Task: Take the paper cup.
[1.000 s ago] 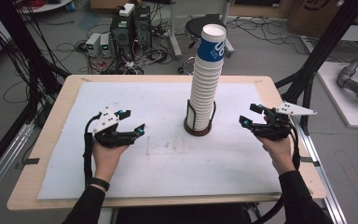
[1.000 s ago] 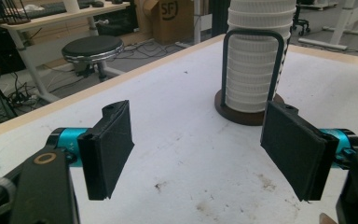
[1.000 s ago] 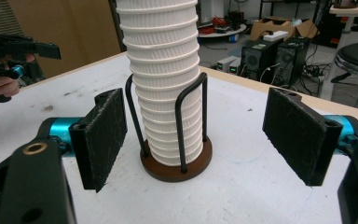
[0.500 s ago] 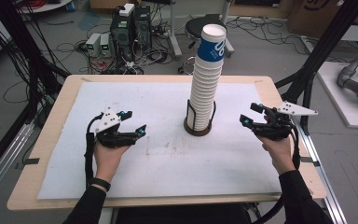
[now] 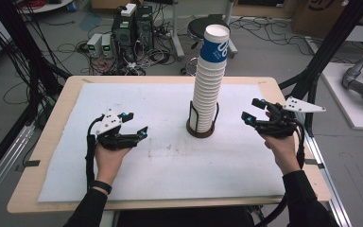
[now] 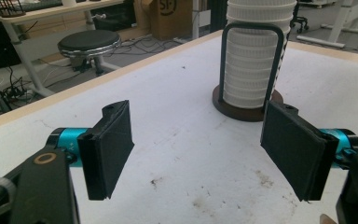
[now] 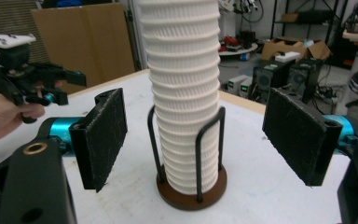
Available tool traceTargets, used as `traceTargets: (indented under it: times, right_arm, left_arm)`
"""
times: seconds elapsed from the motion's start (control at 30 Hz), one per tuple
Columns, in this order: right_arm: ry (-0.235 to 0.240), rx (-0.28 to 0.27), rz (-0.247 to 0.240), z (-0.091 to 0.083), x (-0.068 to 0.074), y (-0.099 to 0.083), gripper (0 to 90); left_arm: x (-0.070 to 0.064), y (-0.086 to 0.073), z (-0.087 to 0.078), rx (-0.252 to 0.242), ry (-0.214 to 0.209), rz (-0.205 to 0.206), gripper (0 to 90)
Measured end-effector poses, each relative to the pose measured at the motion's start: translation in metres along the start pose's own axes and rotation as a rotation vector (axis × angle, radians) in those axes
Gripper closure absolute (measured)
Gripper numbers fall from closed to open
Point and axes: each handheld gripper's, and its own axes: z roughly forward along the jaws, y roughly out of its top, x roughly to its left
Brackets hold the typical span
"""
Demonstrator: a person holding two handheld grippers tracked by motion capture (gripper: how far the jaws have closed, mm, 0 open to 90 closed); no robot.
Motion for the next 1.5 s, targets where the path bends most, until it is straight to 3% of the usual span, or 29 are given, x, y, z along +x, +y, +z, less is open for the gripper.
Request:
traceTargets:
  times: [0.3, 0.63, 0.97, 1.5]
  right_arm:
    - [0.025, -0.033, -0.011, 0.004, 0.003, 0.019, 23.1]
    - [0.063, -0.018, -0.029, 0.017, 0.004, 0.046, 22.2]
    - [0.072, 0.020, -0.076, 0.051, 0.007, 0.078, 20.0]
    - [0.056, 0.086, -0.070, 0.091, 0.004, 0.092, 18.4]
  left_arm:
    - [0.001, 0.000, -0.001, -0.002, 0.004, -0.005, 24.9]
    - [0.000, 0.000, 0.000, -0.005, 0.000, -0.010, 24.9]
    - [0.001, 0.000, 0.000, -0.011, -0.016, -0.025, 21.0]
    - [0.001, 0.000, 0.002, -0.011, -0.035, -0.032, 20.6]
